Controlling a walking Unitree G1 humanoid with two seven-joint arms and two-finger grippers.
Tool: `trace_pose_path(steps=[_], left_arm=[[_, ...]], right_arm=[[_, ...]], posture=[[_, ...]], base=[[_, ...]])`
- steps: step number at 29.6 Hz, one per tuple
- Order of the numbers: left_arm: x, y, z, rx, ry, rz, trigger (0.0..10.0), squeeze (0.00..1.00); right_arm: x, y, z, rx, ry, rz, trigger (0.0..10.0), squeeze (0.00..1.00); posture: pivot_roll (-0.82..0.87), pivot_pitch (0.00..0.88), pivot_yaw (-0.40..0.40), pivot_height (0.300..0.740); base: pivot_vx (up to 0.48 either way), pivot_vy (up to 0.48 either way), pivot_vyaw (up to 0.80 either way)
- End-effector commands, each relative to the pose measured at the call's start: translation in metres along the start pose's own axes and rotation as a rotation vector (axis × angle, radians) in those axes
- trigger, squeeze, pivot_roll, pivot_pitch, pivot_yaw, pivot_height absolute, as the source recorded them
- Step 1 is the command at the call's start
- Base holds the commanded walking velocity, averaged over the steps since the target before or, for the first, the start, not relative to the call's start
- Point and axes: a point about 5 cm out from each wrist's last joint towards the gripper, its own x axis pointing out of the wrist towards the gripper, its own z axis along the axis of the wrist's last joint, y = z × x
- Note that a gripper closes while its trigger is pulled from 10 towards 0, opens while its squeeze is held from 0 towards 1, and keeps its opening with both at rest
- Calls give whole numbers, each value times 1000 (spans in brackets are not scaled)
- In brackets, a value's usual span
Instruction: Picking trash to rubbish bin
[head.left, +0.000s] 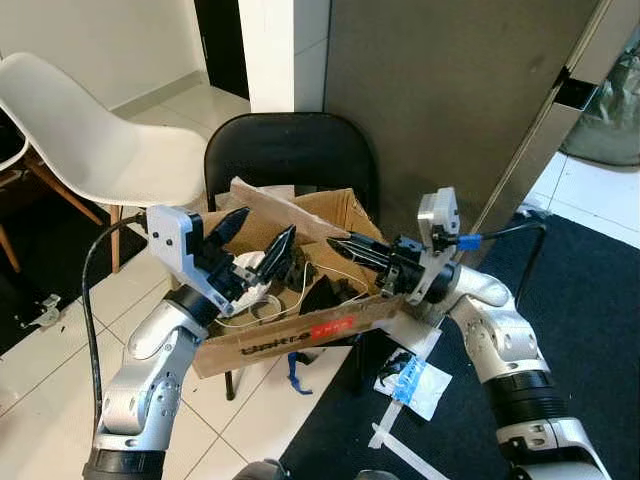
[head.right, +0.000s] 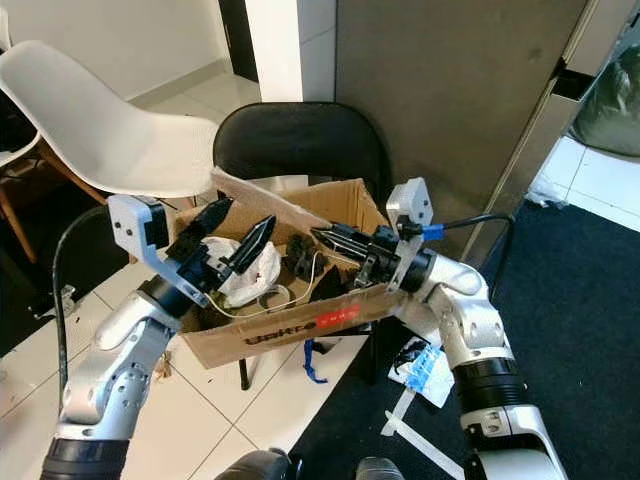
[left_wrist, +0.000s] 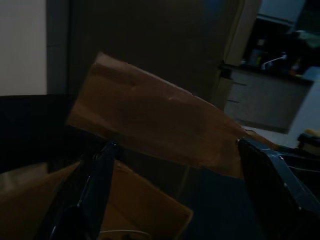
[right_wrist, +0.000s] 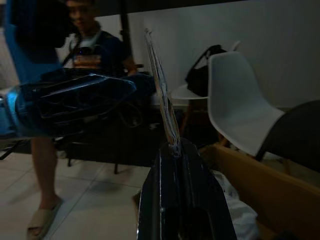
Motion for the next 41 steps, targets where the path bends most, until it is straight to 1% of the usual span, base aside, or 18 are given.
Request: trace_pose_path(steps=[1,2,3,5,8,9,10,14,18,25,26,29,30,31,32,38,41], left_arm=[[-3,-7,1,-47,16,-82,10000,0],[-3,-7,1,-47,16,-82,10000,0],[-4,-10,1,-65,19,-109,10000,0],[-6,-13,2,-76,21,-138,10000,0],[-9,-11,2,-57,16,-134,10000,0],[-9,-11,2,-57,16,-134,10000,0],[-9,-11,4,-55,11,-140,10000,0],[-10,-11,6,-58,6,-151,10000,0],[-13,-12,8,-58,11,-187,10000,0],[-15,-13,8,-57,22,-204,10000,0],[-16,-13,5,-58,41,-203,10000,0],[-16,-14,4,-58,49,-214,10000,0],[-17,-15,4,-55,52,-224,8863,0],[-18,-16,4,-52,48,-233,3922,0],[-19,-16,5,-54,48,-243,0,0],[-20,-17,5,-54,51,-261,0,0],[-21,-18,5,-55,49,-263,0,0]], right_arm=[[-3,1,0,-5,6,14,10000,0],[-3,1,0,-5,6,14,10000,0],[-4,1,1,-1,2,17,10000,0],[-4,3,2,36,-23,35,10000,0],[-9,10,-1,80,-10,108,10000,0],[-9,10,-1,80,-10,108,10000,0],[-14,15,-3,108,14,162,10000,0],[-17,18,-4,139,23,198,10000,0],[-24,22,-3,218,7,248,10000,0],[-26,24,-5,234,32,258,10000,0],[-26,23,-5,235,36,252,10000,0],[-25,23,-5,233,40,249,10000,0],[-25,23,-5,232,41,247,10000,0],[-24,23,-4,230,41,243,10000,0],[-24,22,-4,228,41,237,10000,0],[-21,20,-3,222,38,211,10000,0],[-20,16,-3,208,36,169,10000,0]], posture=[[-17,0,0,740],[-17,0,0,740],[-17,0,0,740],[-17,0,0,740],[-17,0,-3,740],[-17,0,-3,740],[-17,0,-3,740],[-17,0,-3,740],[-19,0,-3,740],[-19,0,-1,740],[-19,0,-1,740],[-19,0,-2,740],[-19,0,-2,740],[-19,0,-2,740],[-18,0,-2,740],[-17,0,-2,740],[-17,0,-2,740]], base=[[0,0,0],[0,0,0],[0,0,0],[0,0,0],[0,0,0],[0,0,0],[0,0,0],[0,0,0],[0,0,0],[0,0,0],[0,0,0],[0,0,0],[0,0,0],[0,0,0],[0,0,0],[0,0,0],[0,0,0]])
